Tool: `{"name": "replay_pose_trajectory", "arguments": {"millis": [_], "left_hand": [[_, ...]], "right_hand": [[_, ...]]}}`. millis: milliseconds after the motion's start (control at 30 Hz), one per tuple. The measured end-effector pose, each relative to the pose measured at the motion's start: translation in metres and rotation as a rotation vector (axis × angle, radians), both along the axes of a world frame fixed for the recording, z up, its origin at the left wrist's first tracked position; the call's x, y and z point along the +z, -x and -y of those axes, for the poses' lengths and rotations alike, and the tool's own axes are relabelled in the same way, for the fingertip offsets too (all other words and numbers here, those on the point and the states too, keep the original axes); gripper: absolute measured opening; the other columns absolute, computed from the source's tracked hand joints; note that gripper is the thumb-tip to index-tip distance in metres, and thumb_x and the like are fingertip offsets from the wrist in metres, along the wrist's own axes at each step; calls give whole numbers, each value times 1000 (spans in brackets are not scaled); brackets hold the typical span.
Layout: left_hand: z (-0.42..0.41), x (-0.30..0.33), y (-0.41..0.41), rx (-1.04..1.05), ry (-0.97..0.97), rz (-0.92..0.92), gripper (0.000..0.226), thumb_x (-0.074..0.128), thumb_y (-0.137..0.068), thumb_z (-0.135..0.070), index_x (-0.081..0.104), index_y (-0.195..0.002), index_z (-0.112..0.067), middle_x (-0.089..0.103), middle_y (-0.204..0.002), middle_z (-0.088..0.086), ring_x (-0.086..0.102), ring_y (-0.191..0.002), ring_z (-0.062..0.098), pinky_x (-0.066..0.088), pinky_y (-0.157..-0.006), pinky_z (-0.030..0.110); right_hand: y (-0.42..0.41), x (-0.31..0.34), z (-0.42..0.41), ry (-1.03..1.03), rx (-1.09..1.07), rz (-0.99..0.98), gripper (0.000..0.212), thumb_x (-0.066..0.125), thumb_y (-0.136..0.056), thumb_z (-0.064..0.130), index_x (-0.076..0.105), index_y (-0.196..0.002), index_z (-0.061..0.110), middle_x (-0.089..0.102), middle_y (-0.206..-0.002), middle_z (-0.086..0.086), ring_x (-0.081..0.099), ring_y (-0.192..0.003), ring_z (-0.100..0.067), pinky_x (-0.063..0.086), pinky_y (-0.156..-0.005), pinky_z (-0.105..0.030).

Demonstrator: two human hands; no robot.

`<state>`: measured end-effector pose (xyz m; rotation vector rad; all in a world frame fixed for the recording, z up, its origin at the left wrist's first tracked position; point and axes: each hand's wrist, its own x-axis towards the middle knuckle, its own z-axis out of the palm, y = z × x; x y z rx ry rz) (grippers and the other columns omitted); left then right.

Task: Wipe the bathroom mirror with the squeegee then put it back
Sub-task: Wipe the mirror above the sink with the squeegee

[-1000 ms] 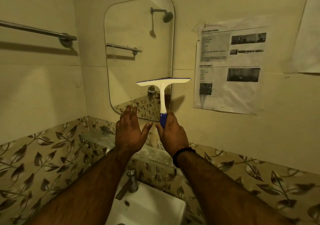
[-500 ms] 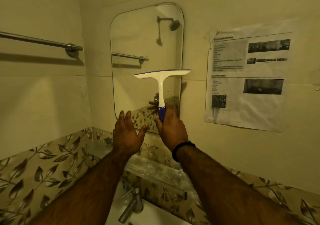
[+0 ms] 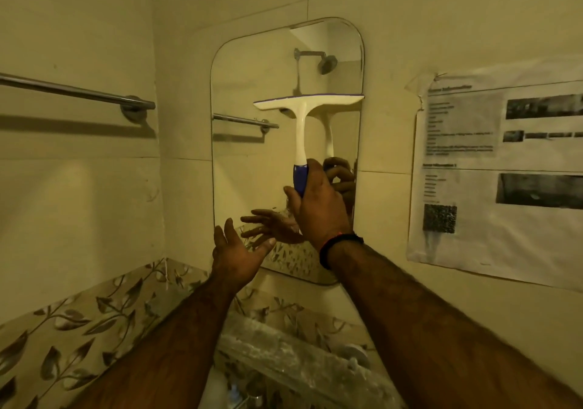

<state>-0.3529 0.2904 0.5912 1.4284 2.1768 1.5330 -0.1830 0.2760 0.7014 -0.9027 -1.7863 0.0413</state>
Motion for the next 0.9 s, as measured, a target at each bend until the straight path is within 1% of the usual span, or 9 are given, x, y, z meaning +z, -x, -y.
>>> {"name": "replay_pose_trajectory", "arguments": {"millis": [133,400,500,600,767,900], "left_hand": [[-8,-1,5,-22,34,13,116,65,-70,-73,-1,-154,-26,-7,-163,10,15,-147,39,33,-113,52],[-19,-4,14,-62,6,88,118,69,-71,-68,-3,-155,-27,-13,-162,8,18,-146,40,36,-111,51],[-26,-8,18,-63,4,104,120,69,-69,-70,-4,-154,-29,-13,-162,7,19,-146,40,38,-107,50],[-34,-10,22,-47,-2,138,118,66,-68,-73,-3,-154,-29,-10,-163,6,21,-146,40,39,-106,50],[-43,-10,22,-41,-27,158,111,60,-71,-75,1,-154,-29,-3,-163,6,26,-144,40,40,-107,54],[-44,-11,20,-42,-70,156,119,48,-60,-85,5,-154,-26,5,-161,7,31,-141,39,43,-105,55]], "right_hand": [[7,21,-9,-78,-35,-2,59,60,-91,35,31,-139,17,53,-128,-12,64,-100,-31,60,-74,-43],[20,51,-26,-147,-58,-23,60,62,-90,35,32,-138,16,55,-126,-13,63,-99,-30,57,-72,-38],[24,61,-31,-187,-63,-34,59,64,-89,34,35,-137,15,56,-124,-12,63,-100,-29,50,-67,-30],[27,72,-35,-214,-54,-55,57,66,-88,32,37,-135,15,57,-123,-11,63,-100,-27,47,-63,-27],[30,87,-39,-260,-101,-37,56,66,-88,32,39,-133,15,59,-120,-9,62,-97,-27,48,-61,-29],[31,93,-42,-294,-149,-24,54,66,-88,33,41,-131,14,60,-118,-7,63,-98,-25,42,-60,-27]]}}
